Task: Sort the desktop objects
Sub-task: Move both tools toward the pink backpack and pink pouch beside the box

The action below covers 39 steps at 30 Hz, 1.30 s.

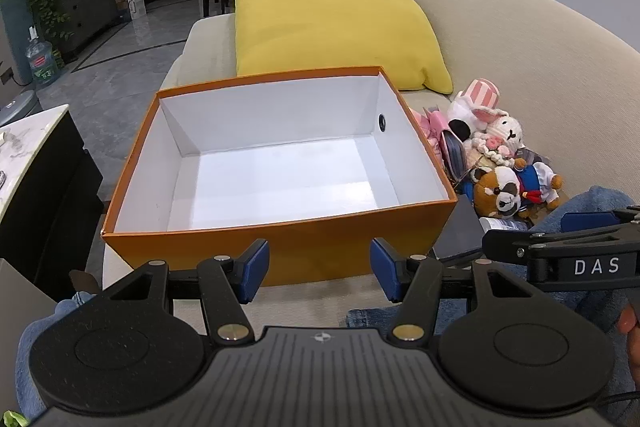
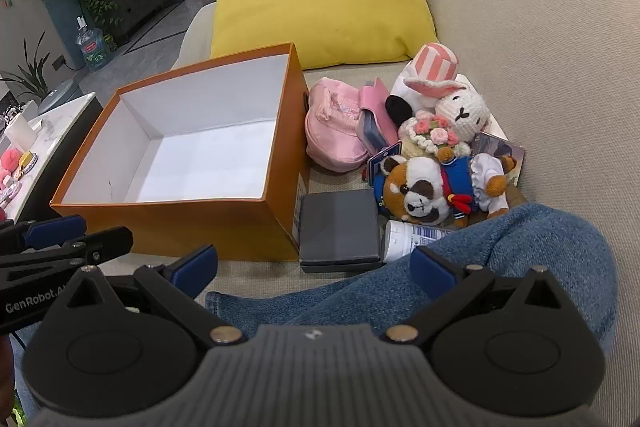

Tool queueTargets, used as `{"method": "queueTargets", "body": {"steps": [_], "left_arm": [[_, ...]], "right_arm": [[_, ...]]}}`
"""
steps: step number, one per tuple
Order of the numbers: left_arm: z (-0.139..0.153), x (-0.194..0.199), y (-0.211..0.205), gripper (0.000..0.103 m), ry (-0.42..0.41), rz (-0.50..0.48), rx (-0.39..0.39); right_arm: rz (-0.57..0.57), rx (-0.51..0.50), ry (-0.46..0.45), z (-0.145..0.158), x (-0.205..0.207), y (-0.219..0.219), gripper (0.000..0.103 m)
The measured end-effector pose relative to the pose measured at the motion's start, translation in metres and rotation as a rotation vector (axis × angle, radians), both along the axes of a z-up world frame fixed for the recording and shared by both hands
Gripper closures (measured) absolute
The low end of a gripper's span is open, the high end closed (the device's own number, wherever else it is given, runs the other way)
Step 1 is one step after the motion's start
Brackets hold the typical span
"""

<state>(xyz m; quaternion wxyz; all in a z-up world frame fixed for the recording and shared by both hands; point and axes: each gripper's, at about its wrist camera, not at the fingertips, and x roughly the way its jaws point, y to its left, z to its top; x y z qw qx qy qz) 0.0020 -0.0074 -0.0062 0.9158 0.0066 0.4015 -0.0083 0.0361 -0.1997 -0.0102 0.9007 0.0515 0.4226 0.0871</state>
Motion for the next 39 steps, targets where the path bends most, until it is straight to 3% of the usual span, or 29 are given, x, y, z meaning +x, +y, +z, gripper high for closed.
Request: {"method": "queueTargets", "body": {"steps": [21,31,39], "left_arm": [[0.005,0.015,-0.011,0.038,0.006,-0.084,-0.008],[0.020,0.061,-0.039,0.048,0.015,-0.213,-0.023],[0.022,0.122,-0.067,0.060,0.076,-0.293,-0.073]], "right_arm": [[0.012,0.022,-0.014,0.003,0.005,-0.016,0.002],[-0.023,-0.003,0.006,0.011,0.043,-0.057,0.026],[-0.053,0.034,0.043,0.010,0.091,-0.086,0.036]]}}
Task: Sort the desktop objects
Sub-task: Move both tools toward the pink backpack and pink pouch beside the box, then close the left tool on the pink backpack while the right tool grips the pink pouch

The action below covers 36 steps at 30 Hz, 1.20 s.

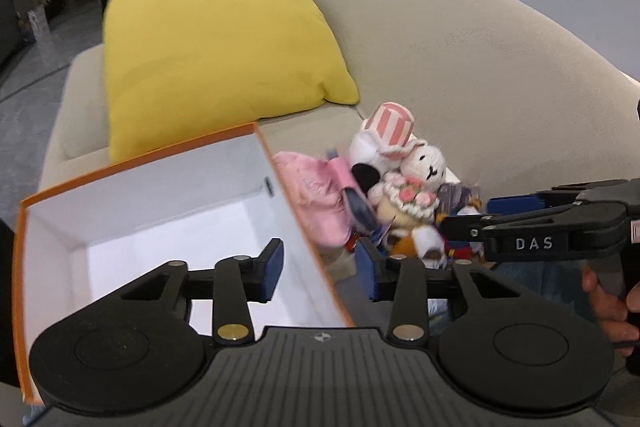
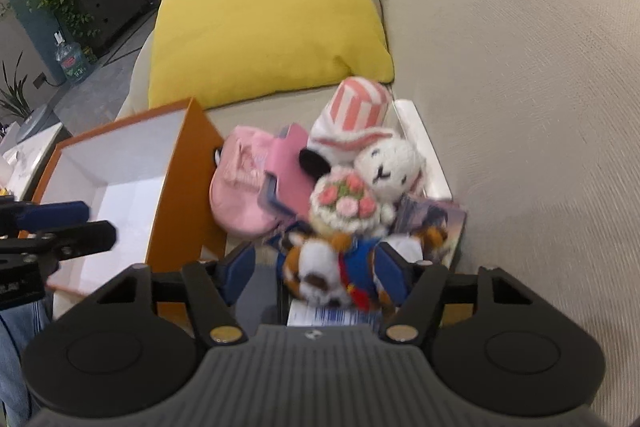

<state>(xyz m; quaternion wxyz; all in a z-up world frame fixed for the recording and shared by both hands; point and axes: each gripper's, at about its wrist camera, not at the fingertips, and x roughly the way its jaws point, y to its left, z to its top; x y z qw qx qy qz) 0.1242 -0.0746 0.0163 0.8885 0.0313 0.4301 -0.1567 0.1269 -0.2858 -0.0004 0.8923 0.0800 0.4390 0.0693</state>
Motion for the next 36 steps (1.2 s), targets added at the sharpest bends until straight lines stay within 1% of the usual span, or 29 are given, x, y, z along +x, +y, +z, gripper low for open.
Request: {"method": "queueTargets", "body": {"steps": [2,5,9,15,17,20,21,23,25,28,31,36], "left_arm": [[-0.002,0.019,-0.006,0.061,0.025,-0.006,0.002],[-0.003,0.041,-0.012,0.061,0.044,-0.004,0.037],[-0.002,0.070,-0.015,0.061,0.079,-0.021,0.065],[-0.008,0.105,-0.026,0.061,0.130,-0.058,0.109],[-0.012,0.113,-0.031,0.062,0.148,-0.073,0.119],[-0.019,0.123,-0.038,0.062,0.175,-0.081,0.141],[-0.021,0.126,-0.041,0.062,0.183,-0.084,0.148],[-0.026,0.130,-0.045,0.062,0.198,-0.089,0.165],[-0.030,0.133,-0.050,0.062,0.219,-0.089,0.177],[-0.038,0.138,-0.055,0.062,0.266,-0.072,0.197],[-0.047,0.144,-0.060,0.062,0.301,-0.056,0.220],[-0.063,0.156,-0.069,0.062,0.364,0.003,0.268]], "right_arm": [[0.009,0.035,0.003,0.000,0.014,-0.001,0.037],[0.045,0.076,0.014,-0.004,0.036,0.006,0.037],[0.105,0.073,0.029,-0.016,0.064,0.024,0.037],[0.153,0.055,0.072,-0.040,0.098,0.034,0.040],[0.163,0.047,0.081,-0.048,0.107,0.036,0.043],[0.156,0.044,0.105,-0.060,0.117,0.033,0.053],[0.151,0.049,0.113,-0.064,0.119,0.031,0.059],[0.143,0.101,0.112,-0.068,0.120,0.023,0.063],[0.119,0.144,0.095,-0.067,0.118,0.011,0.071],[0.080,0.221,0.076,-0.069,0.112,-0.008,0.076],[0.045,0.304,0.068,-0.072,0.107,-0.026,0.079],[0.034,0.352,0.066,-0.075,0.110,-0.029,0.080]]}}
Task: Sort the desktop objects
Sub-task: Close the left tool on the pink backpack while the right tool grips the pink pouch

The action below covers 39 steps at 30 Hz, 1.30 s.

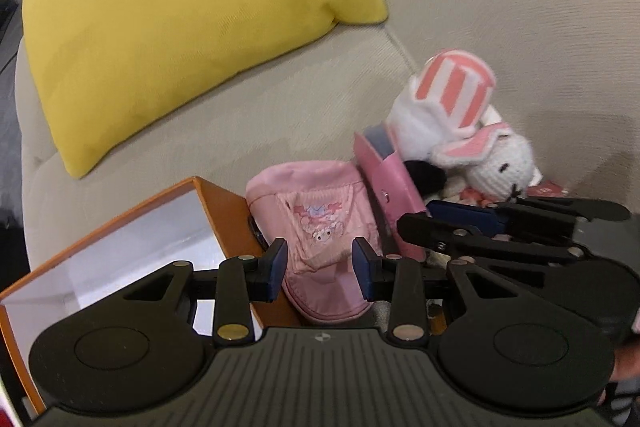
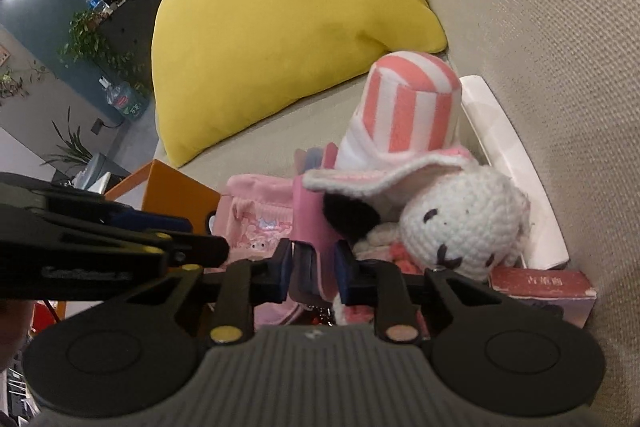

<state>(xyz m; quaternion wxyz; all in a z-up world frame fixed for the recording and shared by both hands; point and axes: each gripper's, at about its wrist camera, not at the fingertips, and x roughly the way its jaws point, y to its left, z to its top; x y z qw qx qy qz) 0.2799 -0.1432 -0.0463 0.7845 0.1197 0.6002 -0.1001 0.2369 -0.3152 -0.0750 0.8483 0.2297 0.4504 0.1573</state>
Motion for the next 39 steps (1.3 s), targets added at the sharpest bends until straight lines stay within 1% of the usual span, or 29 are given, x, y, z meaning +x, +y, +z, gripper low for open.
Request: {"method": "queueTargets", "body": {"steps": [2,4,7,9,11,12,13,14,15,18,19,20,22,23,27,29,32,34,37,39], "left_arm": [[-0.006,0.005,-0.001,0.062,0.009,0.027,0.027],[-0.012,0.009,-0.004,0.062,0.018,0.035,0.034],[-0.017,0.010,-0.007,0.062,0.016,0.040,0.043],[-0.018,0.009,-0.009,0.064,0.012,0.038,0.034],[-0.020,0.008,-0.008,0.077,0.023,0.047,0.001],[-0.020,0.008,-0.007,0.079,0.013,0.063,-0.002],[-0.020,0.007,-0.006,0.086,-0.002,0.069,0.006],[-0.020,0.007,-0.005,0.095,-0.012,0.091,0.007],[-0.019,0.007,-0.003,0.100,-0.021,0.097,-0.006],[-0.022,0.011,0.005,0.103,0.038,0.129,-0.119],[-0.020,0.011,0.005,0.103,0.031,0.133,-0.126],[-0.014,0.009,0.004,0.103,-0.002,0.132,-0.113],[0.003,0.005,0.001,0.103,-0.070,0.110,-0.083],[0.010,0.003,0.001,0.103,-0.084,0.102,-0.072],[0.031,-0.008,0.002,0.103,-0.137,0.072,-0.014],[0.035,-0.016,0.006,0.103,-0.143,0.056,-0.015],[0.037,-0.021,0.013,0.103,-0.140,0.050,-0.036],[0.039,-0.025,0.018,0.103,-0.140,0.046,-0.054],[0.042,-0.027,0.027,0.103,-0.140,0.051,-0.095],[0.046,-0.029,0.034,0.103,-0.142,0.053,-0.119]], "right_arm": [[-0.010,0.028,0.007,-0.002,0.001,-0.003,0.080],[-0.018,0.050,0.013,-0.005,0.002,-0.006,0.080],[-0.024,0.044,0.008,-0.005,0.000,-0.004,0.082],[-0.031,0.040,0.005,-0.004,-0.002,-0.004,0.084],[-0.040,0.055,0.010,-0.002,-0.002,-0.008,0.084],[-0.042,0.059,0.012,-0.002,-0.001,-0.010,0.084],[-0.043,0.060,0.013,-0.002,-0.001,-0.010,0.084],[-0.043,0.059,0.013,-0.004,0.000,-0.011,0.084],[-0.044,0.060,0.012,-0.004,0.000,-0.011,0.084],[-0.046,0.060,0.013,-0.003,-0.001,-0.011,0.084],[-0.044,0.056,0.009,-0.002,-0.001,-0.011,0.083],[-0.044,0.048,-0.003,-0.002,-0.001,-0.010,0.083],[-0.042,0.012,-0.057,0.005,-0.006,-0.007,0.076],[-0.033,-0.007,-0.086,0.008,-0.010,-0.004,0.076],[0.071,-0.004,-0.174,0.016,-0.015,0.006,0.076],[0.131,-0.009,-0.209,0.019,-0.016,0.012,0.076],[0.230,-0.038,-0.220,0.019,-0.014,0.025,0.076],[0.298,-0.086,-0.217,0.019,-0.011,0.037,0.076],[0.403,-0.202,-0.219,0.016,-0.002,0.062,0.075],[0.457,-0.262,-0.219,0.017,0.007,0.070,0.075]]}}
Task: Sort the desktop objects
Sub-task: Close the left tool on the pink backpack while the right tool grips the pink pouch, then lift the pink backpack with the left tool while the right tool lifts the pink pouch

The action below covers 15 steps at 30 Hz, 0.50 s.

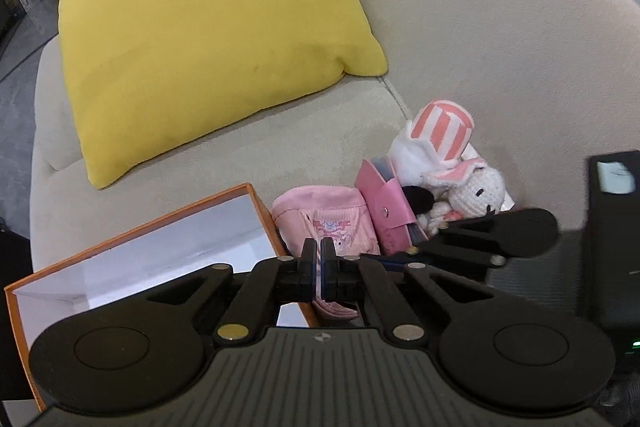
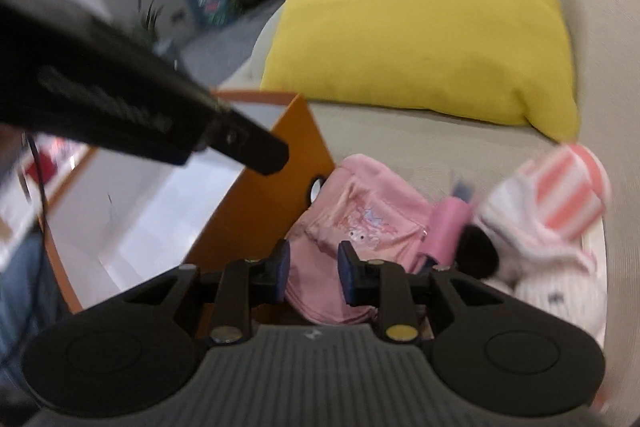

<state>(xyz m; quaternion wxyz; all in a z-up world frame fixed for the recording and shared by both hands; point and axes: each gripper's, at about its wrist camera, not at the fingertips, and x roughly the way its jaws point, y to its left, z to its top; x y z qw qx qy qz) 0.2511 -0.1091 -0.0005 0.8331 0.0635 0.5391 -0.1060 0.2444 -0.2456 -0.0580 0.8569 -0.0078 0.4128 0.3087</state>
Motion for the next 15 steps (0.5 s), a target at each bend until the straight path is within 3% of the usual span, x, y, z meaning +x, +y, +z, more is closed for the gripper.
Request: {"method": "queueTargets", "body": {"steps": [4,8,15], "left_arm": [[0.002,-0.001,0.012,0.103,-0.001,-0.002,-0.045],[0.003,-0.001,0.021,0.103,0.002,-0.006,-0.082],[0.000,-0.003,0.032,0.103,0.006,0.009,-0.119]], "right_arm": [[0.103,-0.144,-0.048,0.000,0.019,0.017,0.075],[0.218,-0.239,-0.026,-0.002,0.033,0.029,0.075],[0.323,-0.298,0.018,-0.004,0.057,0.035,0.086]]}}
